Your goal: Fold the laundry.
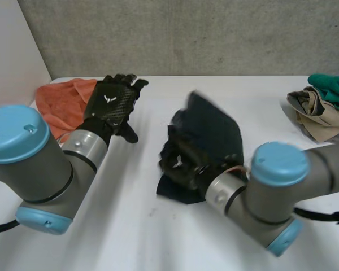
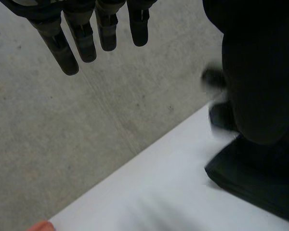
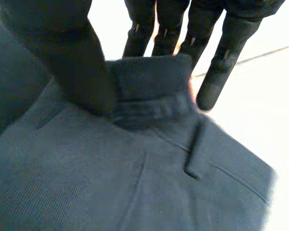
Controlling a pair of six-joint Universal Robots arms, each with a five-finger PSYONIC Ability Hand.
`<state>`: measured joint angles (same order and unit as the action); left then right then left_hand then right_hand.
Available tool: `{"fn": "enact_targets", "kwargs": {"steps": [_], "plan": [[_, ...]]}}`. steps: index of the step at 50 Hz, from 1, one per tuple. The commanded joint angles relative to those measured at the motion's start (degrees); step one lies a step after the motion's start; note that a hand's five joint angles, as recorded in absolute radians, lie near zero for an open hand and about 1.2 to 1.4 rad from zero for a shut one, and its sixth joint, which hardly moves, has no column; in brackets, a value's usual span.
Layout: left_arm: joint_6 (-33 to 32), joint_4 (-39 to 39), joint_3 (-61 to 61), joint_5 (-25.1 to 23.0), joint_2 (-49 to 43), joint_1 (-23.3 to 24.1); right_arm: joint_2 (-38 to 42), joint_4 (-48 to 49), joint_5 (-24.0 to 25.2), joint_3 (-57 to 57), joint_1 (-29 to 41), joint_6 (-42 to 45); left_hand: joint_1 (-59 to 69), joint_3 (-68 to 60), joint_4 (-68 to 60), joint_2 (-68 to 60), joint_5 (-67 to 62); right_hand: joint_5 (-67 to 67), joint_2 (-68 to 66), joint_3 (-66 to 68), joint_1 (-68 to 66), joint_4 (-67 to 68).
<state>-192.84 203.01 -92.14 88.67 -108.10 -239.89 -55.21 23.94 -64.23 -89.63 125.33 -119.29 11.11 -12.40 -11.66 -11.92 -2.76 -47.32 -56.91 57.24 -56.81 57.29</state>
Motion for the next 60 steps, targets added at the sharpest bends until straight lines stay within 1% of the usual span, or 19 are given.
{"fn": "enact_targets", "kwargs": {"steps": [1, 2, 4, 5, 7, 9, 12, 16, 19, 26, 32, 38, 40, 42, 43, 47, 54, 58, 60], "plan": [[0.09, 0.10, 5.56, 0.37, -0.97, 0.38, -0.06, -0.30, -1.51, 0.60, 1.76, -5.41, -1.11, 2.40, 1.66, 1.92, 2.76, 35.57, 35.16, -35.48, 35.06, -35.53], [0.09, 0.10, 6.44, 0.37, -1.23, 0.56, -3.29, -0.56, -2.39, 0.07, 0.89, -11.96, -1.11, 2.40, 1.66, 1.92, 2.76, 47.32, 46.91, -47.24, 46.81, -47.29], [0.18, 0.36, 8.45, 0.37, -2.46, 1.26, -7.35, -0.91, -3.10, -0.89, 0.00, -20.59, -1.11, 2.40, 1.66, 1.92, 2.76, 47.32, 46.91, -47.24, 46.81, -47.29], [0.18, 0.37, 9.16, 0.37, -3.08, 1.61, -10.84, -1.18, -3.36, -2.47, -1.05, -29.77, -1.11, 2.40, 1.66, 1.92, 2.76, 47.32, 46.91, -47.24, 46.81, -47.29], [0.18, 0.37, 10.92, 0.46, -4.48, 2.40, -13.94, -1.01, -3.97, -4.06, -2.72, -38.26, -1.11, 2.40, 1.66, 1.92, 2.76, 47.32, 46.91, -47.24, 46.81, -47.29], [0.44, 0.28, 14.00, 0.54, -7.03, 4.25, -17.54, -1.53, -4.33, -5.29, -6.65, -48.87, -1.11, 2.40, 1.66, 1.92, 2.76, 47.32, 46.91, -47.24, 46.81, -47.29], [0.88, 0.10, 17.69, 0.28, -10.72, 6.80, -20.71, -5.99, -6.07, -5.91, -13.33, -54.81, -0.90, 2.19, 1.45, 1.70, 2.54, 47.32, 46.91, -47.24, 46.81, -47.29], [0.88, -0.60, 22.43, 0.02, -15.73, 9.26, -22.04, -13.55, -10.90, -4.95, -19.58, -55.09, 0.28, 1.01, 0.27, 0.53, 1.37, 47.32, 46.91, -47.24, 46.81, -47.29], [0.88, -2.87, 26.20, -0.16, -20.28, 11.45, -20.82, -15.77, -11.88, -3.81, -20.92, -54.83, 1.12, 0.17, -0.57, -0.31, 0.53, 47.32, 46.91, -47.24, 46.81, -47.29], [0.88, -13.07, 34.74, 1.07, -29.18, 12.43, -10.72, -16.74, -9.17, 4.10, -20.74, -54.74, 1.80, -0.51, -1.25, -0.99, -0.15, 47.32, 46.91, -47.24, 46.81, -47.29], [0.18, -21.07, 36.33, 5.37, -32.17, 10.85, -1.15, -21.21, -2.32, 11.13, -20.74, -54.83, 1.29, -0.01, -0.74, -0.49, 0.35, 47.32, 46.91, -47.24, 46.81, -47.29], [-0.08, -26.43, 30.98, 5.38, -31.39, 9.44, 5.90, -23.07, -2.66, 14.30, -17.32, -52.99, 1.29, 0.00, -0.74, -0.49, 0.35, 47.32, 46.91, -47.24, 46.81, -47.29], [-0.08, -26.70, 29.66, 5.46, -30.95, 9.53, 7.13, -23.59, -4.94, 14.48, -16.88, -50.09, 1.12, 0.16, -0.58, -0.32, 0.52, 47.32, 46.91, -47.24, 46.81, -47.29], [-0.08, -26.97, 28.08, 5.55, -29.98, 9.61, 7.05, -23.68, -7.22, 14.31, -16.61, -47.11, 1.29, 0.00, -0.74, -0.48, 0.36, 47.32, 46.91, -47.24, 46.81, -47.29], [-0.08, -27.05, 27.72, 5.55, -29.54, 9.70, 6.61, -23.59, -9.84, 14.04, -16.35, -43.44, 1.29, 0.00, -0.74, -0.49, 0.35, 47.32, 46.91, -47.24, 46.81, -47.29], [0.09, -27.06, 25.70, 5.55, -26.56, 9.53, 4.68, -23.59, -13.91, 13.08, -16.09, -36.20, 0.62, 0.67, -0.07, 0.19, 1.03, 47.32, 46.91, -47.24, 46.81, -47.29], [1.06, -25.65, 24.29, 4.94, -16.46, 8.82, -4.19, -17.54, -16.63, 7.19, -13.36, -34.70, -0.22, 1.51, 0.77, 1.03, 1.87, 47.32, 46.91, -47.24, 46.81, -47.29], [1.76, -23.72, 21.66, 1.96, -8.90, 7.95, -13.23, -12.44, -21.28, 0.87, -12.13, -34.44, -0.56, 1.85, 1.11, 1.36, 2.20, 47.32, 46.91, -47.24, 46.81, -47.29], [3.43, -22.93, 19.64, -2.25, -4.33, 7.07, -16.23, -10.59, -22.95, -1.94, -11.34, -33.91, -0.22, 1.51, 0.77, 1.03, 1.87, 47.32, 46.91, -47.24, 46.81, -47.29]]}}
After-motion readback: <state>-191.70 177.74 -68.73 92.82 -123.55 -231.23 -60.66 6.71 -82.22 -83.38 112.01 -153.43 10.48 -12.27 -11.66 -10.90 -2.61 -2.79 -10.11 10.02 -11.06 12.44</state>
